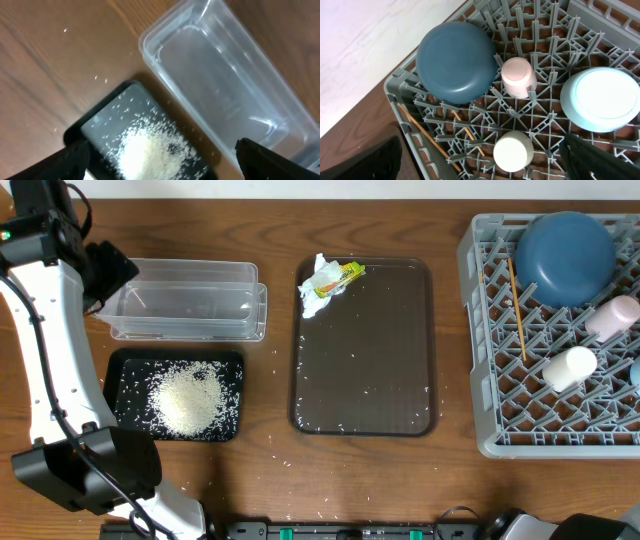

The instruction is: Sort waste into correct bins and load items into the dishwasher rack

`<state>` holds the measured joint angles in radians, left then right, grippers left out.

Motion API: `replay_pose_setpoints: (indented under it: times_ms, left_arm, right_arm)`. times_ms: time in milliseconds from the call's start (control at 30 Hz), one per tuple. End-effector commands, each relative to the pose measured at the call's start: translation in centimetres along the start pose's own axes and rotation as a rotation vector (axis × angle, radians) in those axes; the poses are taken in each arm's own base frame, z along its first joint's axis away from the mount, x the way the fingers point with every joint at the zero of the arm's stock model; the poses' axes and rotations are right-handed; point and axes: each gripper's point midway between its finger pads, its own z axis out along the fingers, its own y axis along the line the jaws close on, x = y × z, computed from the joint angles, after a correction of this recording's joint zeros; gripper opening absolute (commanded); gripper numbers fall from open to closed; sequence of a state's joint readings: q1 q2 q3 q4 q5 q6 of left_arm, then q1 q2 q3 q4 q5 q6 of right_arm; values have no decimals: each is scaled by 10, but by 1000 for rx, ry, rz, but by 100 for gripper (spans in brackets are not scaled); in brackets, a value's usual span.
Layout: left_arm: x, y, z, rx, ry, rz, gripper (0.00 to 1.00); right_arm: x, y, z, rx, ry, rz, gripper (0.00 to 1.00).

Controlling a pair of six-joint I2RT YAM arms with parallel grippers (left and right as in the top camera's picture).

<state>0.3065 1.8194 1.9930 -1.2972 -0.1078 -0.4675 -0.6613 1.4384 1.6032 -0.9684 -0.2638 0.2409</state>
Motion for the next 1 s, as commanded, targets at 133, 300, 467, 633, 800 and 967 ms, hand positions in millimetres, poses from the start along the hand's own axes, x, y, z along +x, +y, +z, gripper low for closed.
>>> replay_pose_setpoints:
  times_ms: [133,300,467,633,800,967]
  left_arm:
    - [49,-59,-20,361,276,-16,96]
    - [89,-133,-58,701,336,285,96]
    - [121,-182,-70,733,230,539,96]
    - [157,-229,-74,683,80,747,96]
    - [178,-274,-64,578,-128,922,91]
    - [204,-307,-39,531,-179,978,89]
  right_arm:
    - [1,0,2,6,4,-17,99]
    - [1,0,2,6,4,-17,99]
    - [1,0,2,6,4,-17,99]
    - [1,0,2,6,4,-17,99]
    - [1,0,2,6,4,-17,99]
    - [1,0,2,6,4,-17,99]
